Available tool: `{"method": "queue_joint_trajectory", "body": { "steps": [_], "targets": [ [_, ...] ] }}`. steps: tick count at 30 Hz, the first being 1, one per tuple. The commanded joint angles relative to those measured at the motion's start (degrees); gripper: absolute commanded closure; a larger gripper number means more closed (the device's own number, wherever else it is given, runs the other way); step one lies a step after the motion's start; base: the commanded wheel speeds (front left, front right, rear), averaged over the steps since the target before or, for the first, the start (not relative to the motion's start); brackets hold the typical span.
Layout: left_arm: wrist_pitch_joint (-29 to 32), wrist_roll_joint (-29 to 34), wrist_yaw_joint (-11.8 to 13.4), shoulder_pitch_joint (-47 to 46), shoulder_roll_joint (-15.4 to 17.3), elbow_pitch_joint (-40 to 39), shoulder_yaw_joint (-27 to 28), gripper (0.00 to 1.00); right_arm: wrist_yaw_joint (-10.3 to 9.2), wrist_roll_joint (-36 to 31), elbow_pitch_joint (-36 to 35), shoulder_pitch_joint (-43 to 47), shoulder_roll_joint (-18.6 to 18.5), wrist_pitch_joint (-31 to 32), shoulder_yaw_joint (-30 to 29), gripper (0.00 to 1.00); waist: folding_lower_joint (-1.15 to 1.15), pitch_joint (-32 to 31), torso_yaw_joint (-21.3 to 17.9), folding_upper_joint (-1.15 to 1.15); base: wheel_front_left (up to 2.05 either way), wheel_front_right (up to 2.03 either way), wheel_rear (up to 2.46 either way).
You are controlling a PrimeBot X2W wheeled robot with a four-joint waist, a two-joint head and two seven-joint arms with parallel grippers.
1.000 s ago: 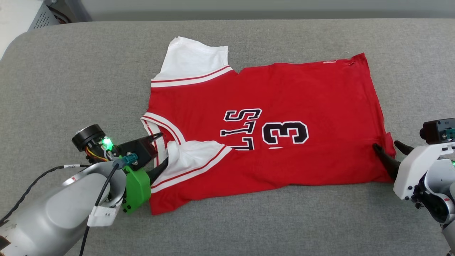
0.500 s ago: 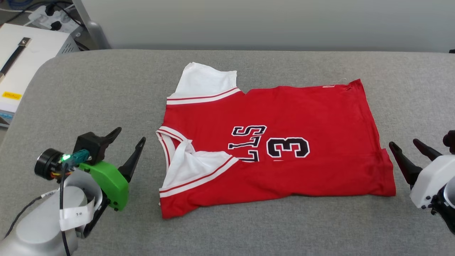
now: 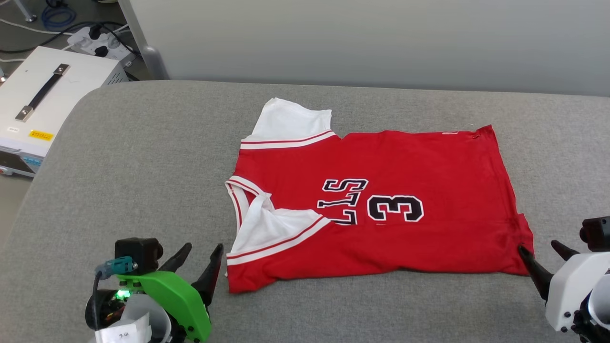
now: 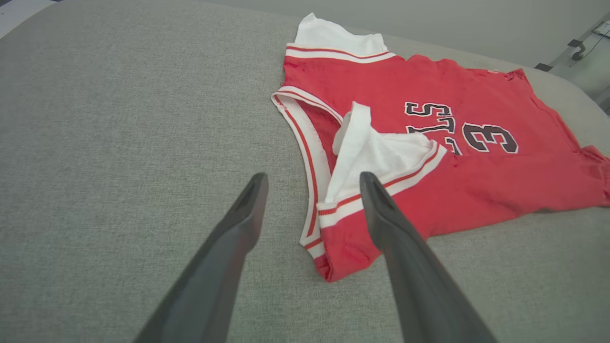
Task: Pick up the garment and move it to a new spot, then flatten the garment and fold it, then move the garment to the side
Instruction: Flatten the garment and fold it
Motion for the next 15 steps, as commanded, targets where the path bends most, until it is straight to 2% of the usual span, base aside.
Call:
{"method": "queue_joint_trajectory", "body": {
  "steps": [1, 5, 7, 10, 15],
  "targets": [
    [1.05, -0.4, 1.23, 0.9, 0.2, -1.27, -0.27, 0.0, -0.05, -1.11, -1.89, 1.28, 1.11, 1.82, -0.87, 0.0, 0.0, 0.43, -0.14, 0.0, 0.0, 0.0, 0.0],
    [6.25, 2.66, 4.54, 0.21, 1.17, -2.64, -4.13, 0.0, -0.05, -5.38, -7.36, 2.63, 2.46, 4.95, -2.13, 0.0, 0.0, 1.86, -0.79, 0.0, 0.0, 0.0, 0.0],
    [7.94, 2.35, 5.5, 0.01, 0.13, -2.49, -4.9, 0.0, -0.05, -7.07, -9.34, 2.92, 3.23, 5.92, -2.25, 0.0, 0.0, 2.76, -1.45, 0.0, 0.0, 0.0, 0.0],
    [8.74, 2.55, 6.49, -0.75, -0.94, -1.64, -5.24, 0.0, -0.05, -7.43, -11.74, 3.02, 4.74, 7.32, -2.13, 0.0, 0.0, 4.3, -2.49, 0.0, 0.0, 0.0, 0.0],
    [8.15, 3.43, 7.75, -2.41, -2.08, 1.69, -4.76, 0.0, -0.05, -8.04, -14.11, 2.79, 5.18, 8.5, -2.24, 0.0, 0.0, 6.74, -4.13, 0.0, 0.0, 0.0, 0.0]
  ]
}}
